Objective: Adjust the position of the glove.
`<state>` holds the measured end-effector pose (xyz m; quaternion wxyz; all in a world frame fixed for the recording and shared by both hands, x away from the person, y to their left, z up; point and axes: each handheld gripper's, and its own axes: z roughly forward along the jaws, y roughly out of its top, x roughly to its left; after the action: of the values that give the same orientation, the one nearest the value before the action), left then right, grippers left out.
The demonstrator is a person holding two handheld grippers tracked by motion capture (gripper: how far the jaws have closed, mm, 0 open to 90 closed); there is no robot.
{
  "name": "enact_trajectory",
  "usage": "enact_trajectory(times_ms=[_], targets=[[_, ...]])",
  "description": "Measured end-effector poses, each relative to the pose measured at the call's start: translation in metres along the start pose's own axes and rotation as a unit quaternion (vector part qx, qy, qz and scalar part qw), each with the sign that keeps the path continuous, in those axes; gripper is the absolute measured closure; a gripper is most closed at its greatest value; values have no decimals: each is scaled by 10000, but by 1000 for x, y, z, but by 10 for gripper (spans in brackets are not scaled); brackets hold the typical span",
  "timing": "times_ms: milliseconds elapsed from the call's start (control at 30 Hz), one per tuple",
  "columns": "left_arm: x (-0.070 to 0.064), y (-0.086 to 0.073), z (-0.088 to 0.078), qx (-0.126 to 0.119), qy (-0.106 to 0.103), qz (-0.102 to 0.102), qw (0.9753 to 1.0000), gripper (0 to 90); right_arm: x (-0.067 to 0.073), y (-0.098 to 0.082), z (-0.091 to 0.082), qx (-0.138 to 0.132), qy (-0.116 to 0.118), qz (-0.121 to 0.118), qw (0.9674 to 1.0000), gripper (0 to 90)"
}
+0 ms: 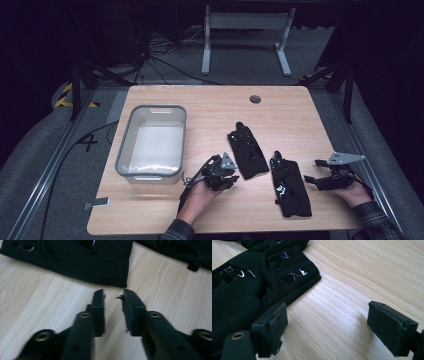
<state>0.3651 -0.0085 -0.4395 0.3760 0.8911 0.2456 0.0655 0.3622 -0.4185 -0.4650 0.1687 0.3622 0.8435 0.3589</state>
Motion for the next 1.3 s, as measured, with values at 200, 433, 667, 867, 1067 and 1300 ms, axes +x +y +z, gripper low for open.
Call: enact_trajectory(times_ms=[200, 433, 667, 867, 1067, 1300], targets=[[3, 19, 8, 37, -139, 8, 9999, 898, 0, -1, 0, -21, 7, -21, 10000, 163], [4, 46, 31, 2, -391, 47, 9992, 898, 0, -1, 0, -34, -4, -12, 10000, 159], [0, 63, 63, 106, -468, 149, 9987, 898, 0, -1, 1, -45, -5, -20, 10000, 158], [1, 63, 82, 339, -565, 161, 9977, 899, 1, -1, 1, -40, 5, -10, 10000, 158], [0, 56, 73, 470, -549, 215, 9972, 898, 1, 0, 1, -40, 6, -13, 10000, 158], [-2, 45, 58, 656, -505, 274, 9962, 899, 1, 0, 1, -39, 4, -8, 10000, 158]])
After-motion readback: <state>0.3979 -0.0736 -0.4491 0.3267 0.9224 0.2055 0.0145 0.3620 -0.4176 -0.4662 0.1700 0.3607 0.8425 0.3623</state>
